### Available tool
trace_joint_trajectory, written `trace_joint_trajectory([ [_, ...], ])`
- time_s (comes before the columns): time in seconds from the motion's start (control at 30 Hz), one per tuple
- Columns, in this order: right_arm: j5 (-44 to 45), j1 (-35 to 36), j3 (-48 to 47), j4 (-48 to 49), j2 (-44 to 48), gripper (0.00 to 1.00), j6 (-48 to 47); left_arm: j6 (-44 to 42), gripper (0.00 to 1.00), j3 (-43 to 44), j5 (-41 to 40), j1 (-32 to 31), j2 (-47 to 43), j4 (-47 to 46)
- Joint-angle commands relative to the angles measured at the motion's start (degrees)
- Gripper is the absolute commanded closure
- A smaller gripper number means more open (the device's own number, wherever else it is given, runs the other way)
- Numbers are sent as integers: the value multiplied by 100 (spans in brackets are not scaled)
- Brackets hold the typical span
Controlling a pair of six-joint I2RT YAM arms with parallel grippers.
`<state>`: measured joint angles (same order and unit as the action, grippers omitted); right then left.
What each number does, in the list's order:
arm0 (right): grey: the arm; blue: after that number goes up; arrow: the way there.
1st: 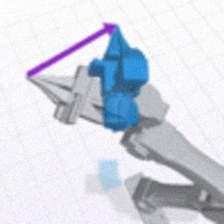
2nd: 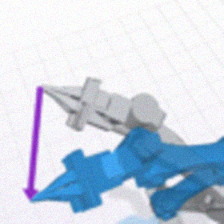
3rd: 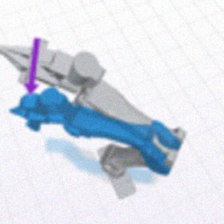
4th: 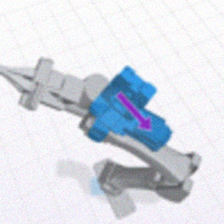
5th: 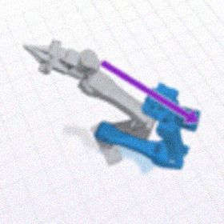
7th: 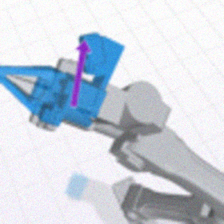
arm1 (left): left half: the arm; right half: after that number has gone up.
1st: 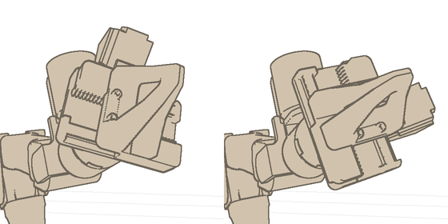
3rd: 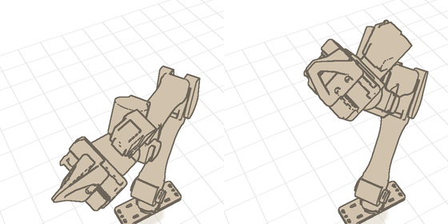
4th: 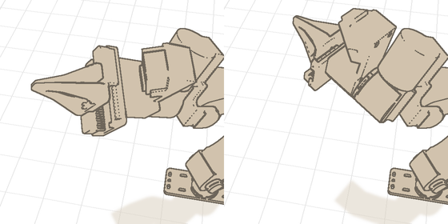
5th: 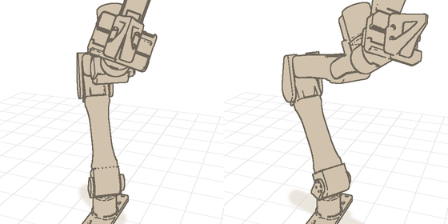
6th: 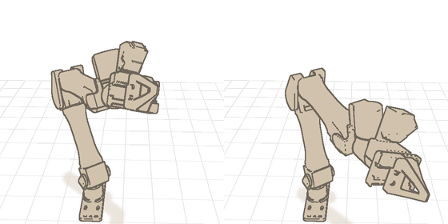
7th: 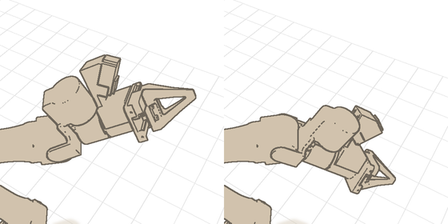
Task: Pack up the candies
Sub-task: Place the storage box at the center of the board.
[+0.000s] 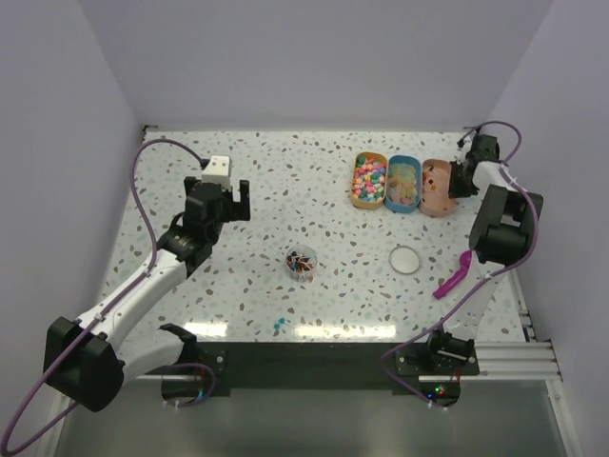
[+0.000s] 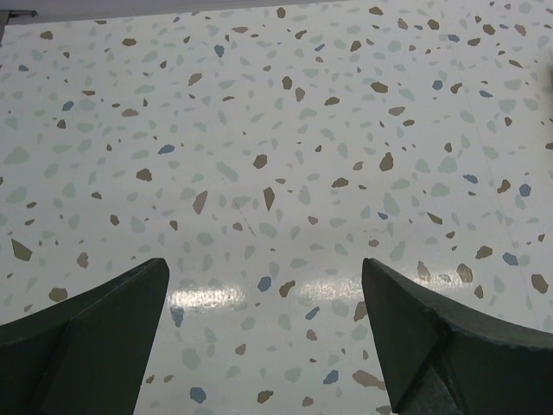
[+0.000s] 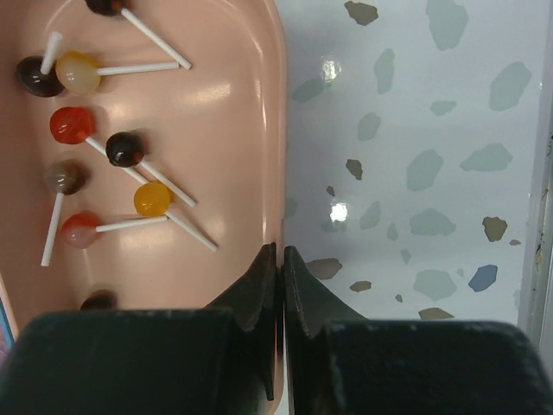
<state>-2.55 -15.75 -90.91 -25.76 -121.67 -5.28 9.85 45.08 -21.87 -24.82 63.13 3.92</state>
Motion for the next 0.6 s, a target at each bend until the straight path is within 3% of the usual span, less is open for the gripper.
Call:
trace_joint_trajectory([
  [0.0,-282,168,-128,124,-24,94,-175,-27,1,-61,25,-14,-20,-296],
  [0.27,629,221,38,36,274,59,-79,-35,1,-69,16,-14,-134,-304],
  [0.43,1212,212,188,-60,993,49,202,-27,1,-78,60,-23,-240,-304],
  [0.57,1748,326,432,-341,1653,47,789,0,1,-96,200,-23,-310,-304],
])
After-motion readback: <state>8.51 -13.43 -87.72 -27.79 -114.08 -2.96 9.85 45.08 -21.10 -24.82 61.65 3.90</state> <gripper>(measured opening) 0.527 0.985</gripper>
